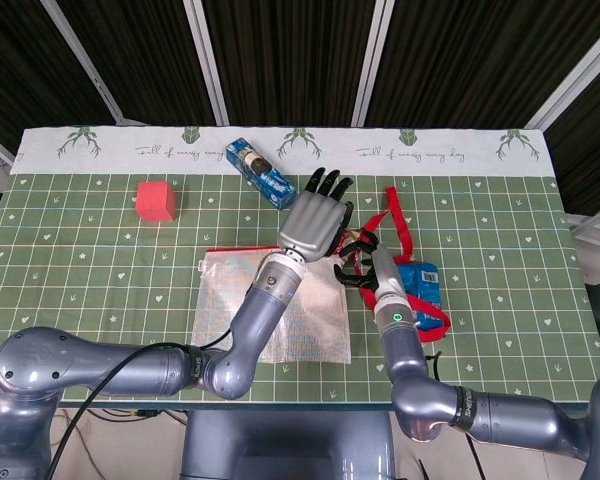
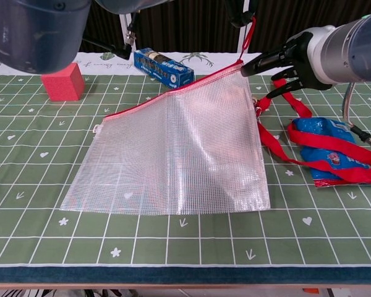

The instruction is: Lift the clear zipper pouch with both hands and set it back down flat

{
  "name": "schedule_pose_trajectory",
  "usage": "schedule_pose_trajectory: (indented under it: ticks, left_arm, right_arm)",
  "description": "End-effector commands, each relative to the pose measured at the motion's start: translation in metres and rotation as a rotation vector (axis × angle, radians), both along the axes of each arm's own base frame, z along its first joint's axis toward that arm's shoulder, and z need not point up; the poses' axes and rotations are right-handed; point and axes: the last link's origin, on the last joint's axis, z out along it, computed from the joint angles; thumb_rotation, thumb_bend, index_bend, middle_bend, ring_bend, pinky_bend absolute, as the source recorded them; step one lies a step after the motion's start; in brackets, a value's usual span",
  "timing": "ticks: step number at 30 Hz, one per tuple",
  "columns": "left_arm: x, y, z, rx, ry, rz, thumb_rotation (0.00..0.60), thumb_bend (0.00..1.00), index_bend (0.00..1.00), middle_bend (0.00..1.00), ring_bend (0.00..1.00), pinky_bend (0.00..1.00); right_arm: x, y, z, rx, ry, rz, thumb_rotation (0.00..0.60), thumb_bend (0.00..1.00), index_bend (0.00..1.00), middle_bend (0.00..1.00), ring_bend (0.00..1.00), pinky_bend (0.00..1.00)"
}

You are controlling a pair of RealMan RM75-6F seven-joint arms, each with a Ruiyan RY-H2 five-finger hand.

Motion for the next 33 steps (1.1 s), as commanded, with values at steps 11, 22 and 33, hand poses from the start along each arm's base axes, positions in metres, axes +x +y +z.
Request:
schedule_pose_trajectory:
  ticks: [11, 22, 33]
  left_arm:
    - [0.000, -0.001, 0.004, 0.005, -0.007, 0.001, 0.600, 0.37, 0.57, 0.12, 0.00, 0.00]
    - [0.002, -0.003, 0.006, 0.001, -0.012, -0.007, 0.600, 0.37, 0.57, 0.12, 0.00, 0.00]
    - [0.000, -0.003, 0.008, 0.002, -0.011, -0.004, 0.600, 0.37, 0.57, 0.12, 0.00, 0.00]
  right_arm:
    - [0.008, 0.000, -0.003, 0.003, -0.005, 0.002, 0.600, 0.47, 0.53, 0.09, 0.00, 0.20]
    - [0.015, -0.002, -0.003, -0.006, -0.009, 0.010, 0.600, 0.47, 0.55, 0.11, 0.00, 0.20]
    - [0.014, -0.002, -0.003, -0.006, -0.009, -0.002, 0.600, 0.51, 0.58, 0.12, 0.00, 0.20]
